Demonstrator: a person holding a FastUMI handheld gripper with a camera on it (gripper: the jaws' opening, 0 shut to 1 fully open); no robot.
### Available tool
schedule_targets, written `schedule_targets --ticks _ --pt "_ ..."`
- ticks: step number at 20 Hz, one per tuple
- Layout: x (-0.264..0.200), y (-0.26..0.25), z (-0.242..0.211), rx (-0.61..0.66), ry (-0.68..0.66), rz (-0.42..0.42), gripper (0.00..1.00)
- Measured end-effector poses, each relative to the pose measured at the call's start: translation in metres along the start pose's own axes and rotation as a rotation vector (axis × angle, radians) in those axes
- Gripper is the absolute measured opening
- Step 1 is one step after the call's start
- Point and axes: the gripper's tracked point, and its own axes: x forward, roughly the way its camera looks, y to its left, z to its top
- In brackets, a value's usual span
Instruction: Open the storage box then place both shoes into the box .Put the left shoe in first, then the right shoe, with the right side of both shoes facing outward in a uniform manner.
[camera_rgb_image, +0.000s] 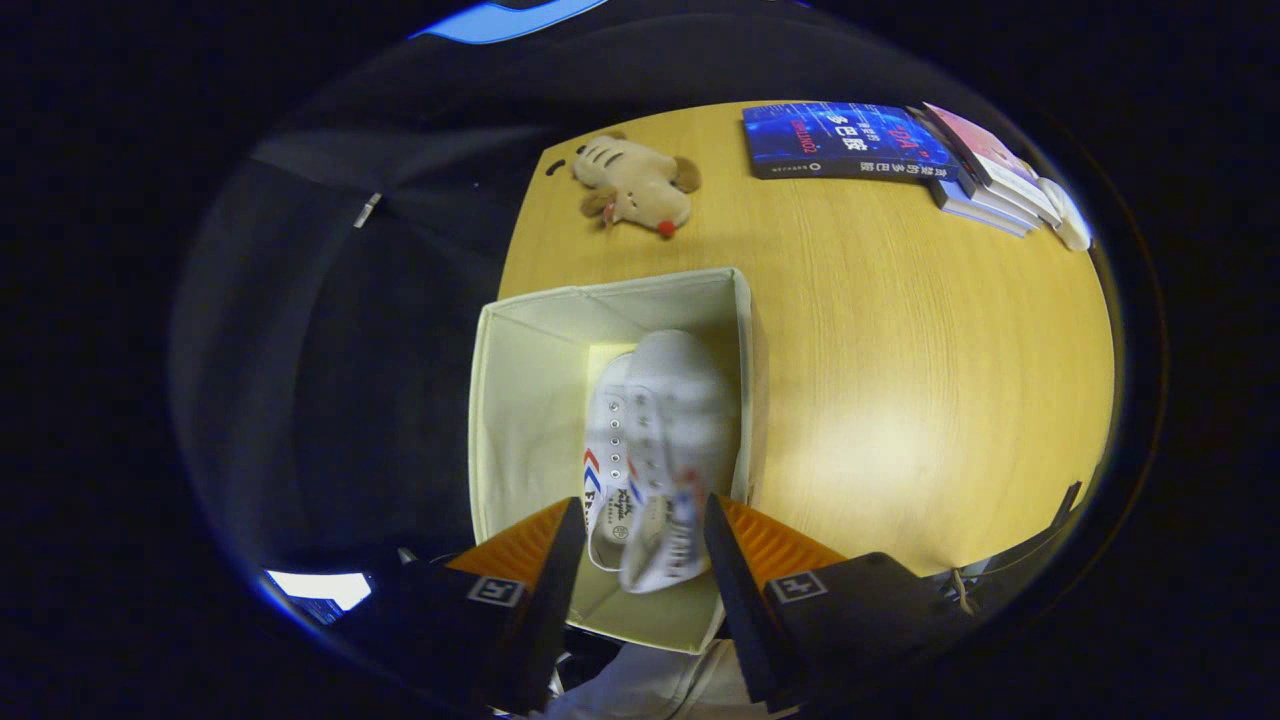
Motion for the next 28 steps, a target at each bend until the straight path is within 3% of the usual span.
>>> schedule_targets --ticks 1,2,4,7,12,23,28 --pt "0.007 0.001 0.002 -0.007 -0.007 0.011 0.97" --pt "-0.001 -0.003 0.0 -0.023 -0.011 -0.001 1.0" --pt "-0.003 -0.005 0.0 -0.042 -0.029 0.0 0.96" --pt "-0.015 -0.003 0.005 -0.061 -0.08 0.015 0.99" --pt "-0.054 -0.014 0.037 -0.091 -0.272 0.025 0.99" --pt "-0.187 -0.093 0.108 -0.17 -0.758 -0.173 0.98" --pt "-0.255 -0.117 0.126 -0.24 -0.96 -0.225 0.98"
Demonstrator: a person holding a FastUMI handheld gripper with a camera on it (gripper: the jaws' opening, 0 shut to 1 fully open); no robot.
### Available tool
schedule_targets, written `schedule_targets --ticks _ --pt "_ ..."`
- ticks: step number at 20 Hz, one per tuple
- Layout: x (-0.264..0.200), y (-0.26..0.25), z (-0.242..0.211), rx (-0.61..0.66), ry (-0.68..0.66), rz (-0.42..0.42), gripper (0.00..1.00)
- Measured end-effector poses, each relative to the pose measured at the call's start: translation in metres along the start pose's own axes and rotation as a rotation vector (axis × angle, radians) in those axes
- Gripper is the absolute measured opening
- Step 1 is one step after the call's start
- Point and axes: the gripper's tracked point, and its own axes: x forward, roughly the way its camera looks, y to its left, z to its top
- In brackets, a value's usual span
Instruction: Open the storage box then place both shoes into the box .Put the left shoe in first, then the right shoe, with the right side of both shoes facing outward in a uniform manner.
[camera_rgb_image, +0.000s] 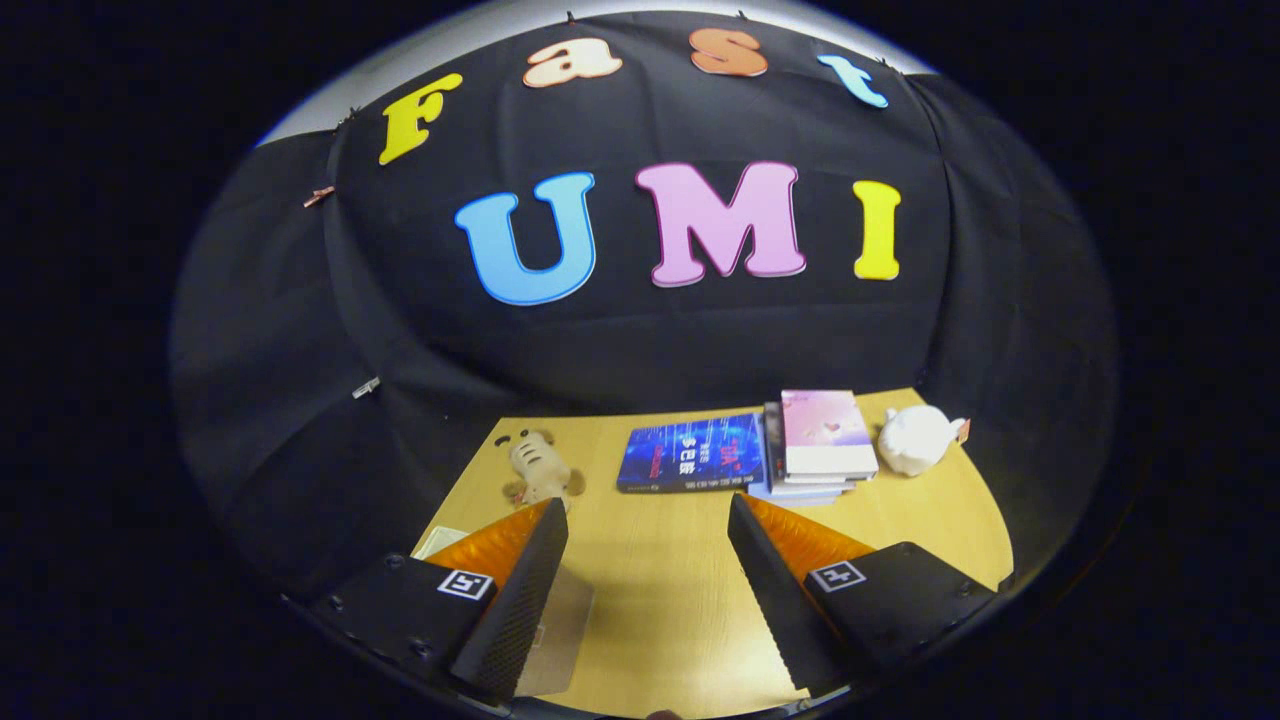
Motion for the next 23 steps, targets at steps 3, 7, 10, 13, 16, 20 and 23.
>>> schedule_targets --ticks 3,7,10,13,16,20,23 --pt "-0.02 -0.022 0.031 -0.059 -0.105 -0.011 0.98" --pt "-0.043 -0.06 0.063 -0.113 -0.228 -0.05 0.98" --pt "-0.057 -0.084 0.083 -0.143 -0.296 -0.073 0.98" --pt "-0.069 -0.106 0.1 -0.17 -0.343 -0.09 0.98" --pt "-0.069 -0.122 0.103 -0.138 -0.347 -0.087 0.98" --pt "-0.06 -0.145 0.099 -0.125 -0.341 -0.096 0.98" --pt "-0.062 -0.156 0.101 -0.14 -0.346 -0.101 0.98"
